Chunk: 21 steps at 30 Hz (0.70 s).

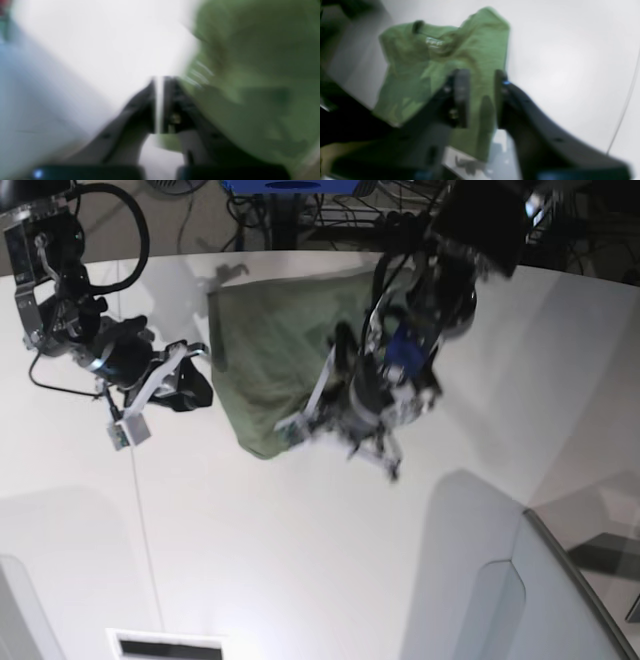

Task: Layout the t-shirt on the table in an organized manner, then fold the t-shirt properly
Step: 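Hold the shirt's edge with both grippers and pull it flat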

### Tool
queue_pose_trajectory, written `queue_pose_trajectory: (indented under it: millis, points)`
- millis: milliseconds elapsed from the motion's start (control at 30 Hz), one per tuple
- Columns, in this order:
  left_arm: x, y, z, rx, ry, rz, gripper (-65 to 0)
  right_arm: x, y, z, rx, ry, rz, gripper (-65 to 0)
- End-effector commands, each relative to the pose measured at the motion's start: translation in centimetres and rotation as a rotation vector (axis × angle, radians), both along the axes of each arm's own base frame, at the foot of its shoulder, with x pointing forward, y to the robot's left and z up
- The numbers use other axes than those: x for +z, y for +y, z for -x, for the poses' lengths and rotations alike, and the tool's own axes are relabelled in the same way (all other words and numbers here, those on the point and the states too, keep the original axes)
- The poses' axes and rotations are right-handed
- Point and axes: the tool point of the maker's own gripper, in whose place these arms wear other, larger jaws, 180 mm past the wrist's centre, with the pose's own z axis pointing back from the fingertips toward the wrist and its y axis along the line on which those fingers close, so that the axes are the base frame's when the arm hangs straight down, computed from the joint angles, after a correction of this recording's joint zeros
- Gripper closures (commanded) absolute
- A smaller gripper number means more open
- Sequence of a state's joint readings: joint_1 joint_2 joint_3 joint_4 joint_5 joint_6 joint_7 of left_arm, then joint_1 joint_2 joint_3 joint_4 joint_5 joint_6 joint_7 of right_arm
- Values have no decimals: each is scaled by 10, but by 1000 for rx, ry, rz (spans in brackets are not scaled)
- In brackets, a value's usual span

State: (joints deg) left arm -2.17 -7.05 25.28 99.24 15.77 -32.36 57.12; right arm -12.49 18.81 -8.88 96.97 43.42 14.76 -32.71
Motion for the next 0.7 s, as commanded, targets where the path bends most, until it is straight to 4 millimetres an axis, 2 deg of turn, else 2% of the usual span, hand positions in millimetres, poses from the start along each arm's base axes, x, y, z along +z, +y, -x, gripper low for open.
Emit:
queue_pose_trajectory:
  millis: [0,33,67,167,233,333,433,567,667]
  points:
    - [8,-3,-2,25,-33,69,0,15,5,-5,6,-46,-23,-57]
    - [-4,6,13,65,-1,100,0,18,10,-4,11,-48,-32,-8]
    - [-13,13,28,102,29,134,0,18,13,-2,15,-44,-39,0]
    - [-32,19,64,182,83,226,0,14,34,4,64,-18,-57,-2]
    - [-45,26,86,218,118,263,0,9,55,9,130,-2,-64,0]
    - [-66,33,107,253,170,287,0,-6,74,12,190,41,-61,0]
    - [-84,41,115,287,206,274,0,-31,79,11,178,90,-66,0]
    - [-86,56,109,319,162,253,0,-78,56,13,73,169,-48,0]
    - [-83,59,102,315,142,245,0,-106,38,19,16,226,-23,0]
